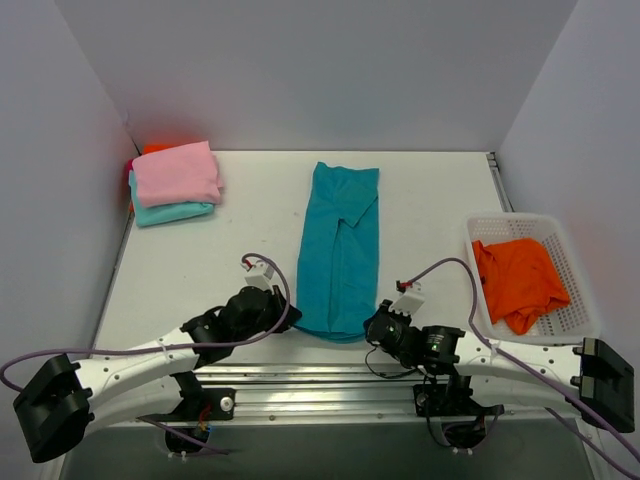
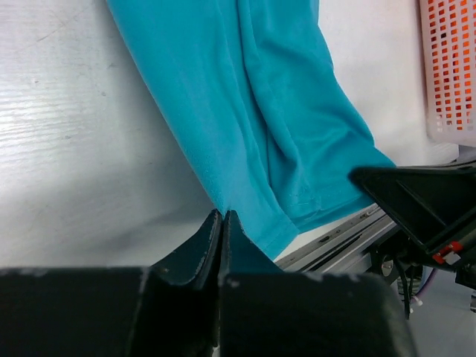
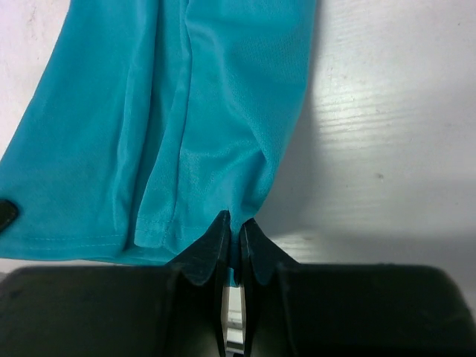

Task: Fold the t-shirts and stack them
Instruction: Grab the bottom of the folded rectangular tshirt with both arms, then fold the folded rectangular tshirt in 1/3 of the way

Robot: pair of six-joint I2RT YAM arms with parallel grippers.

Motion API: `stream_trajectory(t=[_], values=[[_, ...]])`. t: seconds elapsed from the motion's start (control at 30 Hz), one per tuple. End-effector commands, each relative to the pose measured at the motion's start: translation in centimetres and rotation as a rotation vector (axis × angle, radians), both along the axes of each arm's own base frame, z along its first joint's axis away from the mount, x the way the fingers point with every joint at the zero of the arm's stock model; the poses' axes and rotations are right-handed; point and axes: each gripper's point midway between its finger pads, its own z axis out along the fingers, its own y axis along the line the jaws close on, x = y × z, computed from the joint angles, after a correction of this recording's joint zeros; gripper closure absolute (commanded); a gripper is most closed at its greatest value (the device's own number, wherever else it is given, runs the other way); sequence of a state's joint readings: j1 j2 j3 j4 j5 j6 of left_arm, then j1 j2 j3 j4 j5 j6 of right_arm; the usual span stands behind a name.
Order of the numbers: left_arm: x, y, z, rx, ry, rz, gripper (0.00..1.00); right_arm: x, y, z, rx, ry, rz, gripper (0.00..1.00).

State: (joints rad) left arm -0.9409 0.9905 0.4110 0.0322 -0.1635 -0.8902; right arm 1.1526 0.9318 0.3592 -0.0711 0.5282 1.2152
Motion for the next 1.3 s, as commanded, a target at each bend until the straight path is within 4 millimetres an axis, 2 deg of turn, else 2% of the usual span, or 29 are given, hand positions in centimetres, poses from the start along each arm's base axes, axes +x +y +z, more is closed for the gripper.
stream_trajectory(t=[0.0, 0.17, 0.2, 0.27, 0.3, 0.37, 0.4, 0.47, 0.5, 0.6, 0.73, 0.9, 0.97, 1.13, 1.2, 1.27], values=[[-0.2, 1.8, 0.3, 0.063, 0.019, 0.059, 0.98, -0.2, -1.0, 1.6, -0.047, -0.016, -0.045, 1.0], [0.6, 2.3, 1.2, 0.094, 0.005, 0.1, 0.98, 0.7, -0.8, 3.8, -0.095, -0.059, -0.055, 1.0], [1.2, 2.1, 2.5, 0.085, -0.017, 0.114, 0.98, 1.1, -0.9, 4.3, -0.105, -0.072, -0.065, 1.0], [2.1, 2.1, 3.1, 0.105, -0.025, 0.124, 0.98, 2.1, -0.6, 5.9, -0.132, -0.116, -0.066, 1.0], [2.7, 1.4, 4.7, 0.09, -0.05, 0.115, 0.98, 2.8, -1.0, 6.3, -0.161, -0.126, -0.089, 1.0], [3.4, 0.8, 5.5, 0.098, -0.059, 0.111, 0.98, 3.9, -0.8, 8.3, -0.176, -0.161, -0.099, 1.0], [4.1, 0.2, 7.1, 0.08, -0.086, 0.106, 0.98, 4.6, -1.1, 8.7, -0.195, -0.167, -0.119, 1.0], [5.0, -0.5, 7.9, 0.08, -0.101, 0.104, 0.98, 5.6, -1.4, 9.8, -0.21, -0.192, -0.136, 1.0], [5.7, -0.9, 9.4, 0.062, -0.126, 0.106, 0.98, 6.6, -1.8, 10.4, -0.223, -0.202, -0.155, 1.0], [7.2, -1.4, 10.2, 0.069, -0.138, 0.112, 0.98, 8.1, -1.9, 11.1, -0.238, -0.205, -0.156, 1.0], [9.4, -1.8, 11.7, 0.033, -0.155, 0.121, 0.98, 10.4, -3.0, 11.4, -0.258, -0.203, -0.202, 1.0], [12.0, -2.2, 11.9, -0.012, -0.153, 0.127, 0.98, 13.0, -3.2, 9.8, -0.298, -0.173, -0.218, 1.0], [13.0, -2.1, 11.6, -0.014, -0.14, 0.132, 0.98, 13.9, -3.1, 9.0, -0.324, -0.153, -0.22, 1.0], [15.3, -2.1, 10.6, -0.02, -0.121, 0.143, 0.98, 16.2, -2.4, 9.2, -0.324, -0.164, -0.231, 1.0], [16.1, -2.0, 10.6, -0.031, -0.117, 0.141, 0.98, 17.1, -2.4, 8.6, -0.337, -0.149, -0.238, 1.0], [17.0, -2.0, 9.8, -0.025, -0.1, 0.144, 0.98, 18.1, -2.1, 8.3, -0.35, -0.137, -0.236, 1.0]])
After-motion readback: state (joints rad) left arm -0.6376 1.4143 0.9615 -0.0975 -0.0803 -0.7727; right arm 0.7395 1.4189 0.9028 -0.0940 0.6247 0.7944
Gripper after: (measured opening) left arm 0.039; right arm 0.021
